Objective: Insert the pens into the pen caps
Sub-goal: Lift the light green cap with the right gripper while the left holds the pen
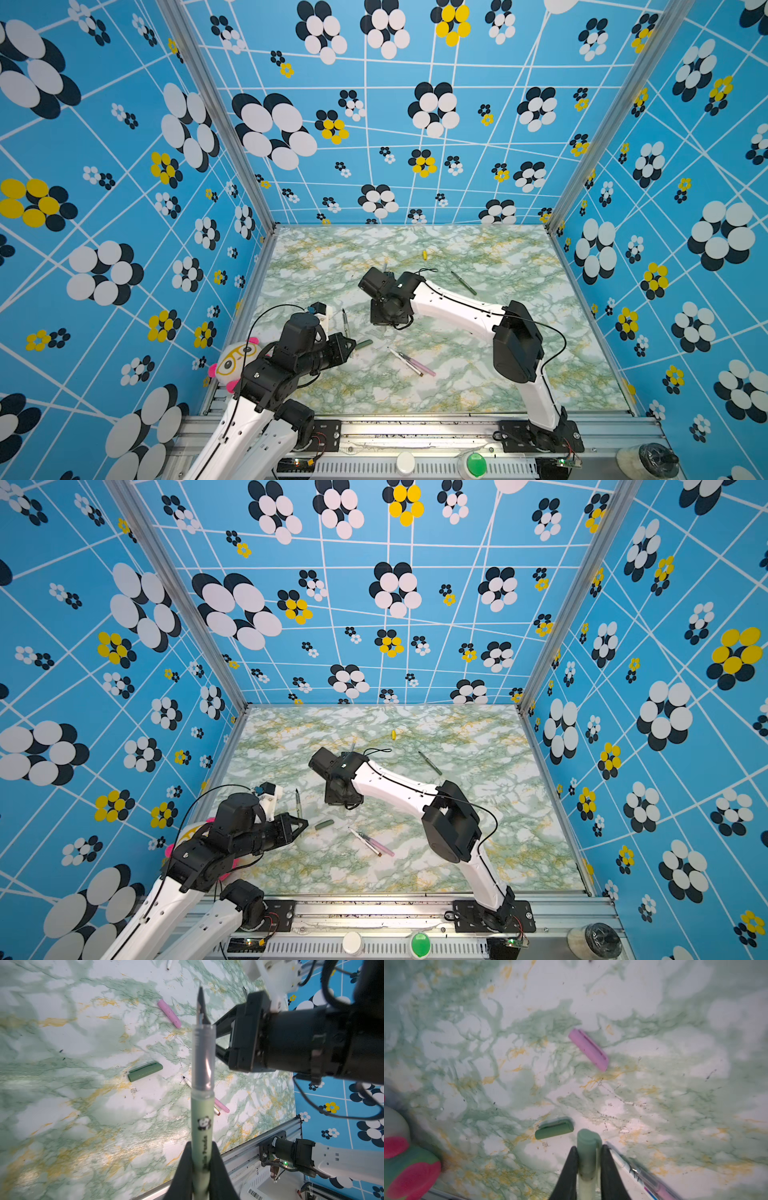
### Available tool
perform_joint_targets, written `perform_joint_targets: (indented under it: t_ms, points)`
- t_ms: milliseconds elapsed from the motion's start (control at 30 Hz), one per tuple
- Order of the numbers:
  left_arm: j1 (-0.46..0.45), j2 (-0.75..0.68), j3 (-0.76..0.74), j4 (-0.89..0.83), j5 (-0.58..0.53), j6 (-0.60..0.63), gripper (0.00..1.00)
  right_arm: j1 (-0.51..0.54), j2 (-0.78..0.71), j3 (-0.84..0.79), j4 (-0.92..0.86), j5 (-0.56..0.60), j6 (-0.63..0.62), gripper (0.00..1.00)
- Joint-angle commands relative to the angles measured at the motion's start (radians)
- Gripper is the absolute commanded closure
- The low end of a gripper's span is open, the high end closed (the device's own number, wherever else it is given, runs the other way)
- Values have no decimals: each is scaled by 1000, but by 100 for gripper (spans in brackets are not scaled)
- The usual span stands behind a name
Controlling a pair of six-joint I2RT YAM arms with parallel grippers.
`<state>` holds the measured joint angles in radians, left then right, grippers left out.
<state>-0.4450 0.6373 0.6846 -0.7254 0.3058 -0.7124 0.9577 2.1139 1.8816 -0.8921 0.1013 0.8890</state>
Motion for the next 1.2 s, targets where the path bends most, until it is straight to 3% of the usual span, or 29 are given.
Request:
perform_joint_targets:
  t_ms: [0,167,367,667,1167]
  points:
    - [-79,113,58,98,-21,87,100,-76,-61,-58,-46,44,-58,89]
    - [-211,366,173,145,-76,187,100,-192,-117,-195,-27,32,-115,88]
    - [-240,530,222,246,-40,220,100,-274,-145,-349,-2,28,-173,86]
    - [-240,622,244,304,-24,239,100,-283,-91,-363,-5,34,-211,82]
    - [-262,619,195,345,-31,215,100,-287,-73,-430,59,12,-215,76]
